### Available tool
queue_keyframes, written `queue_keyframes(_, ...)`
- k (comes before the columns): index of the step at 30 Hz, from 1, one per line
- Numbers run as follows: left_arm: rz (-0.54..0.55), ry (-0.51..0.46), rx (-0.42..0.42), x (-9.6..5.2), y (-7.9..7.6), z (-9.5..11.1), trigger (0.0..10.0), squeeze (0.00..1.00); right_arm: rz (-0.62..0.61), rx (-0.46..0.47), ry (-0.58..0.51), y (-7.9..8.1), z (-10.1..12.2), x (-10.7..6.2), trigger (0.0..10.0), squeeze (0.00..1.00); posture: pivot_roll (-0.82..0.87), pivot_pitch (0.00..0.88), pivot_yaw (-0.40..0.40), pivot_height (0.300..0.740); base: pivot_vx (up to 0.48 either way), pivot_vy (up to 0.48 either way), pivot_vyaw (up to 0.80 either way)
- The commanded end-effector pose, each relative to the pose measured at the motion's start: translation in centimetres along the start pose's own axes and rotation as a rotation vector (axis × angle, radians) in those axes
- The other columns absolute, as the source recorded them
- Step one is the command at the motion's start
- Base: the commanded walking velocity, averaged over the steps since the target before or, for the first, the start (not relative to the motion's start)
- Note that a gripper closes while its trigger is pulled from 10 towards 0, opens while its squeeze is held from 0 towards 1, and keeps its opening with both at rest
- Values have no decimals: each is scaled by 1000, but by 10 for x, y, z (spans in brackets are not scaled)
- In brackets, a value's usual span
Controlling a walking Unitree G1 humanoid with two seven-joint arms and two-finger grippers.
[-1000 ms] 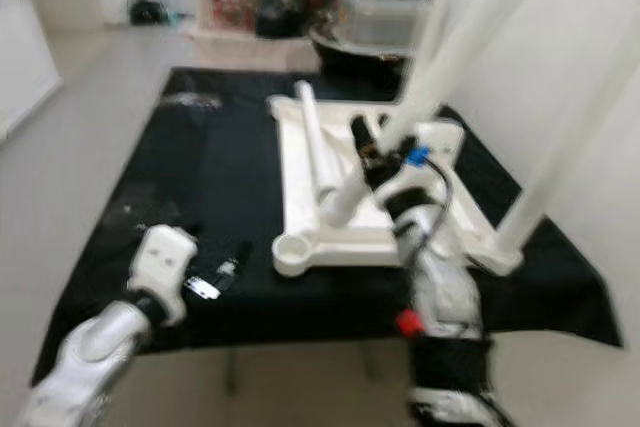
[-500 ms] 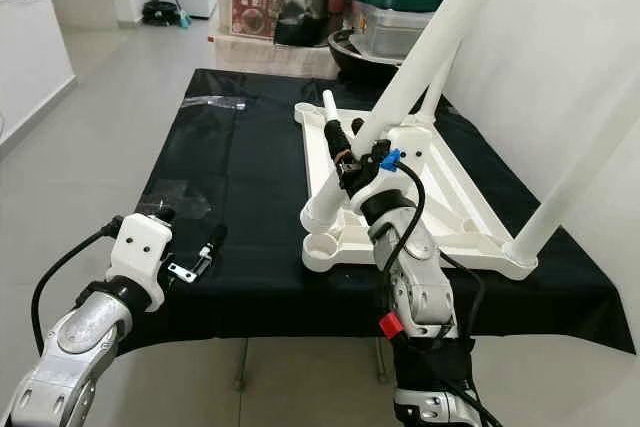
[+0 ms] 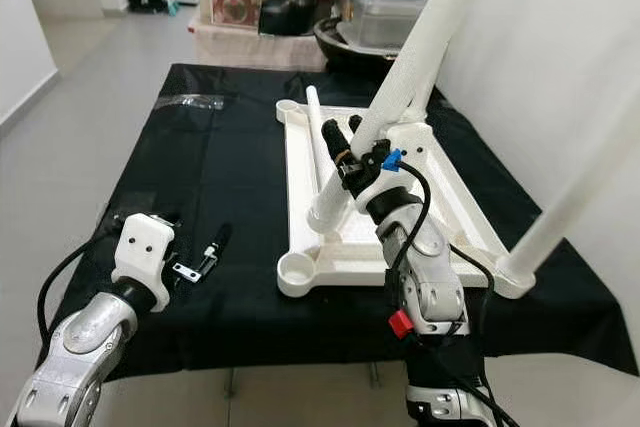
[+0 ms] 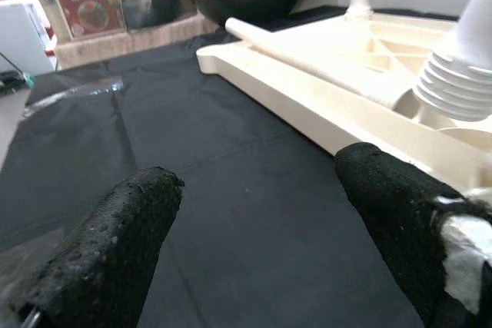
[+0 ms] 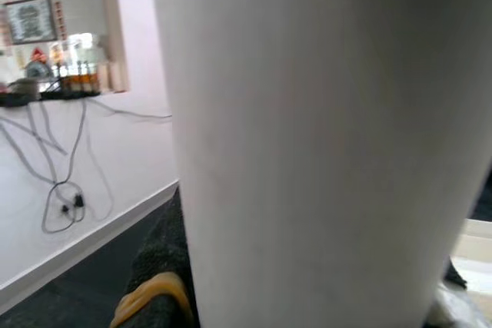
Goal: Building children table
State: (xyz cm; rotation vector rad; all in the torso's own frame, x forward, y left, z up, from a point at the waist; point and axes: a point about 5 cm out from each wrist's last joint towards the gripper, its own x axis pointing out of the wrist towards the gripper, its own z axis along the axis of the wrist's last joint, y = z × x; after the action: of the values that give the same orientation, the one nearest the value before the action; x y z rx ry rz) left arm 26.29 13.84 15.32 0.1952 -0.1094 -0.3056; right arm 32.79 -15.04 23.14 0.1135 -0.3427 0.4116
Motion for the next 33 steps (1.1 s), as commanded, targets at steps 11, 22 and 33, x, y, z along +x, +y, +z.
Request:
queue_keyframes(11, -34, 29, 11, -5, -8, -6, 10000, 0, 115, -5, -6, 1, 9, 9, 0, 0, 77, 0, -113, 740, 0, 0, 0)
queue_keyframes(22, -17, 22, 0, -6, -9, -6, 10000, 0, 330, -53, 61, 2, 12, 7, 0, 0, 74, 0, -116, 740, 0, 0, 0)
queue_keyframes(33, -14, 3, -16, -5, -9, -3, 10000, 0, 338, -4, 65, 9, 4, 1, 0, 0, 68, 0, -107, 740, 23, 0, 0)
